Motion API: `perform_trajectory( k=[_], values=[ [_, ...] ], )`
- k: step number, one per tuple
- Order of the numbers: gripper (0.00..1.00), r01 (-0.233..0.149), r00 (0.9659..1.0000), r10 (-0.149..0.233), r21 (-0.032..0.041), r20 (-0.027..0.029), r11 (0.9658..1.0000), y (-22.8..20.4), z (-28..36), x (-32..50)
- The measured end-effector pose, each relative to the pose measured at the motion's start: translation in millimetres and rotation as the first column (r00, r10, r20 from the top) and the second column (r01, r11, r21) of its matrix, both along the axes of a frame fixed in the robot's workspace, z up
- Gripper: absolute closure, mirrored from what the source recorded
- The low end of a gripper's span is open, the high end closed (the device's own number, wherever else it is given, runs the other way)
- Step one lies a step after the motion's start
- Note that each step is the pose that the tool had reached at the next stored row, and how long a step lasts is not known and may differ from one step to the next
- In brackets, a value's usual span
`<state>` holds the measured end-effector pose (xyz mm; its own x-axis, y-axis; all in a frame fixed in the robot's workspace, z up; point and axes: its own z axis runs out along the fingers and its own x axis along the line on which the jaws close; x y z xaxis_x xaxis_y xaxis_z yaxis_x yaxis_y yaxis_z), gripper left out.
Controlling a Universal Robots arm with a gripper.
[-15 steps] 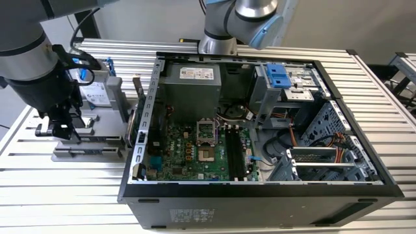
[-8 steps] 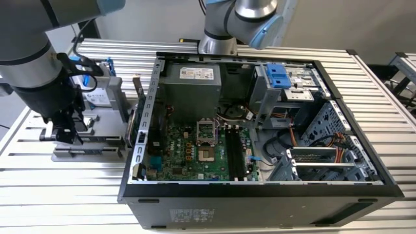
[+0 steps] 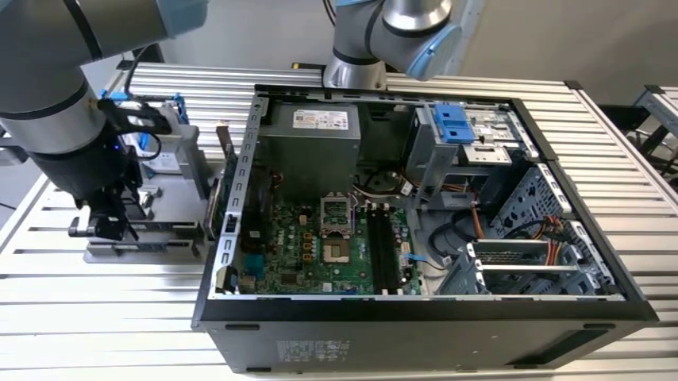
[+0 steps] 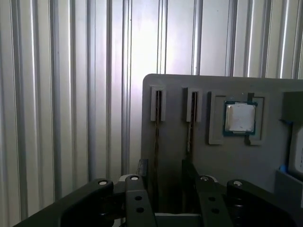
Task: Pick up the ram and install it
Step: 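Pick up the ram and move it above insertion slot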
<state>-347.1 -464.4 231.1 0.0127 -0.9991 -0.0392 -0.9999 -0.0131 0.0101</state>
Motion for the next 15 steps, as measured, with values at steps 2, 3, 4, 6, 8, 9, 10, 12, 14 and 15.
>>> perform_trajectory(
  k=[2, 3, 4, 6, 8, 9, 10, 12, 14, 15],
  values=[
    [0.0, 0.0, 1.0, 0.0, 0.0, 0.0001, 1.0, -0.1, -3.1, 0.0],
    [0.0, 0.0, 1.0, 0.0, 0.0, 0.0001, 1.0, -0.2, -4.6, 0.1],
    [0.0, 0.0, 1.0, 0.0, 0.0, 0.0, 1.0, -0.4, -6.2, 0.1],
    [0.0, 0.0, 1.0, 0.0, 0.0, 0.0, 1.0, -0.7, -9.3, 0.1],
    [0.0, 0.0, 1.0, 0.0, 0.0001, 0.0, 1.0, -0.9, -12.3, 0.1],
    [0.0, 0.0, 1.0, 0.0, -0.0001, -0.0001, 1.0, -1.0, -13.6, 0.1],
    [0.0, 0.001, 1.0, -0.001, 0.0, 0.0, 1.0, -1.1, -15.0, 0.1],
    [0.0, 0.001, 1.0, -0.001, 0.0, 0.0, 1.0, -1.1, -17.6, 0.1],
    [0.0, 0.001, 1.0, -0.001, 0.0, -0.0001, 1.0, -1.2, -20.2, 0.1],
    [0.0, 0.001, 1.0, -0.001, 0.0, 0.0, 1.0, -1.2, -21.6, 0.1]
  ],
)
